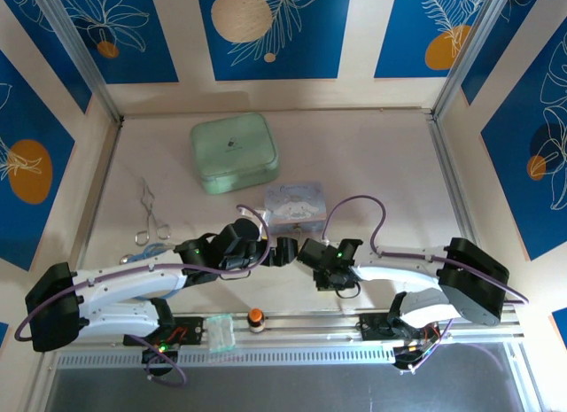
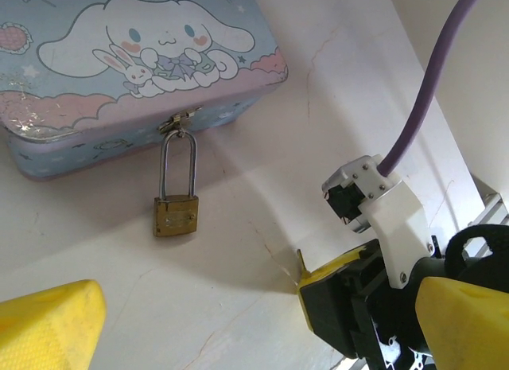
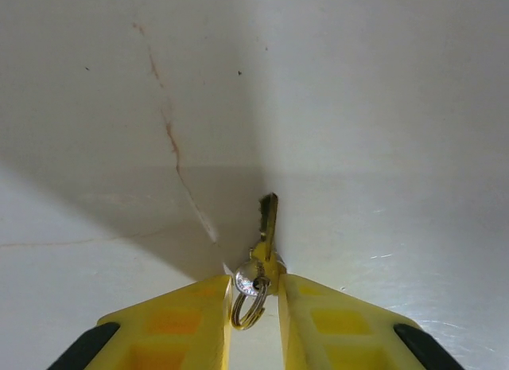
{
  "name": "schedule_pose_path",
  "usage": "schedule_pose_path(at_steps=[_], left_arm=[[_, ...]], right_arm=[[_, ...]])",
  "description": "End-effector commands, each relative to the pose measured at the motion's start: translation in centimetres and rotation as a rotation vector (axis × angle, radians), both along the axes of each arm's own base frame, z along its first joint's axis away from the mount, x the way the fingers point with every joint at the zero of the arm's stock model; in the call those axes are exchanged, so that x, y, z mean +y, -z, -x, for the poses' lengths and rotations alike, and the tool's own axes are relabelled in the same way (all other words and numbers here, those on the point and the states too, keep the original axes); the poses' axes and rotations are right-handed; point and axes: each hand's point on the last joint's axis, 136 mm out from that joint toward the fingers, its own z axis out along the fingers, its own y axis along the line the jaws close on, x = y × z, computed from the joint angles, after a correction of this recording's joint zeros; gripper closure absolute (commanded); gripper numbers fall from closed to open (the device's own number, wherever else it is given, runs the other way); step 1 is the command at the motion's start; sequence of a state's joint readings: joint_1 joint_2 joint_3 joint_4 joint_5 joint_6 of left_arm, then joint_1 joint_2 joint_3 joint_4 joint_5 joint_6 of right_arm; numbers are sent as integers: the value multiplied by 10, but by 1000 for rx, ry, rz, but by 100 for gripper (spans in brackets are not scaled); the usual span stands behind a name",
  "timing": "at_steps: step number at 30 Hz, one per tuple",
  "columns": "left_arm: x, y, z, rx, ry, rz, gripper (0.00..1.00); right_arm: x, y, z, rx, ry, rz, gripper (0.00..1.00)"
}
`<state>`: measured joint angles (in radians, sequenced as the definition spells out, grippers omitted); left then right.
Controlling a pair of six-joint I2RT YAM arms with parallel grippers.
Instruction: Unlock a padlock with a key
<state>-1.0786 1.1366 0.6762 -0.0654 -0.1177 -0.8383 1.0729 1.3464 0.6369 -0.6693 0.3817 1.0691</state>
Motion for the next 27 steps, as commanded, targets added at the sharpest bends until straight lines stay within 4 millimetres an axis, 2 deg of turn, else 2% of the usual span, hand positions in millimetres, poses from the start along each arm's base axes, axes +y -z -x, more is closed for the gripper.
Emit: schedule_pose_path(at_steps=[1,8,12,23,27], left_arm=[[-4,-2,0,-6,-12,31,1],[-2,-1,0,-4,-20,30,1],[-2,-1,-1,-7,-27,29,1],[-4,0,-4,-5,-30,27,1],[-5,0,-4,-5,-31,29,1]], right_arm=[[-6,11,12,44,14,14,77],[-9,15,10,42,23,1,82],[-13,16,10,59,30,0,91],[-27,9,11,80,59,43,92],[-36,5,14,86,75,78,86]])
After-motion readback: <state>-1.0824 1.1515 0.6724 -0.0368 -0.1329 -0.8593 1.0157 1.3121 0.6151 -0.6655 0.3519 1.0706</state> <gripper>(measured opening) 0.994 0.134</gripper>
